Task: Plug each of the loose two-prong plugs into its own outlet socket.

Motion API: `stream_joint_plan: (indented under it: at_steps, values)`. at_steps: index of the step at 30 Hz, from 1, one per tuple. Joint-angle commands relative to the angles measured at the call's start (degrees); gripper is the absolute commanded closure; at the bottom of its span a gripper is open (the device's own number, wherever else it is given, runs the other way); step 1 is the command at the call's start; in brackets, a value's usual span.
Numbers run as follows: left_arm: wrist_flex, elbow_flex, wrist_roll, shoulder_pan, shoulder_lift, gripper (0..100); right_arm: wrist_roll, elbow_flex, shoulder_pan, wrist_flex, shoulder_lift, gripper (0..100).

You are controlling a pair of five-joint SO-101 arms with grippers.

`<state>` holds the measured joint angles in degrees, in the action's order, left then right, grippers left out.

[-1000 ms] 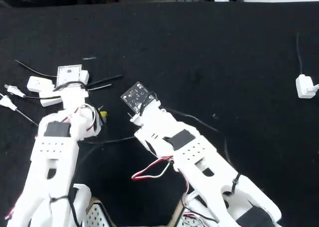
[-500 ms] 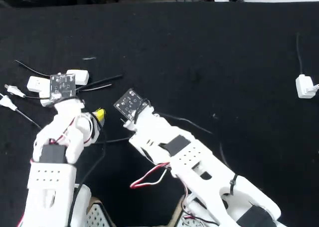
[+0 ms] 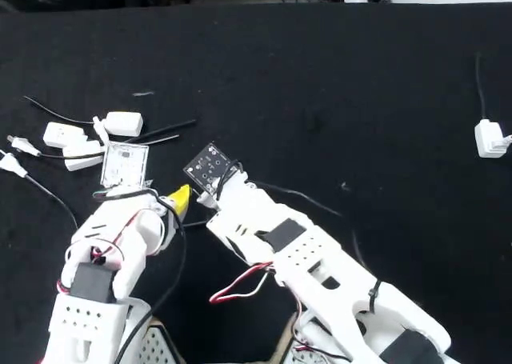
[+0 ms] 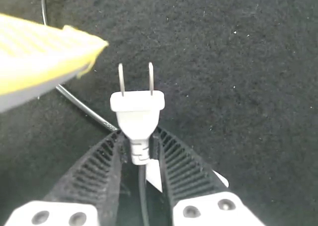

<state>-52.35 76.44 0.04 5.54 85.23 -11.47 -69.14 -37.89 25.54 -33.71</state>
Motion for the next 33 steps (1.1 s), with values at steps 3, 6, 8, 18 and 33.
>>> stream_joint_plan:
  at_steps: [3,6,8,18,33]
  values:
    - [0.09,-0.31,-0.44,0.75,0.62,78,0.44,0.31,-0.97,-1.05,-2.42,98.8]
    - [1.14,1.01,-0.53,0.75,0.7,78,0.44,0.31,-0.97,-0.97,-2.42,98.8]
    - [2.64,2.24,-0.53,0.75,0.7,78,0.44,0.75,-2.29,0.53,-2.42,98.8]
    - [2.99,2.68,-0.53,0.75,0.7,78,0.44,-1.71,-5.45,4.13,-11.82,98.8]
    - [2.99,2.77,-0.53,0.66,0.7,78,4.75,-10.15,-5.45,3.78,-31.52,98.8]
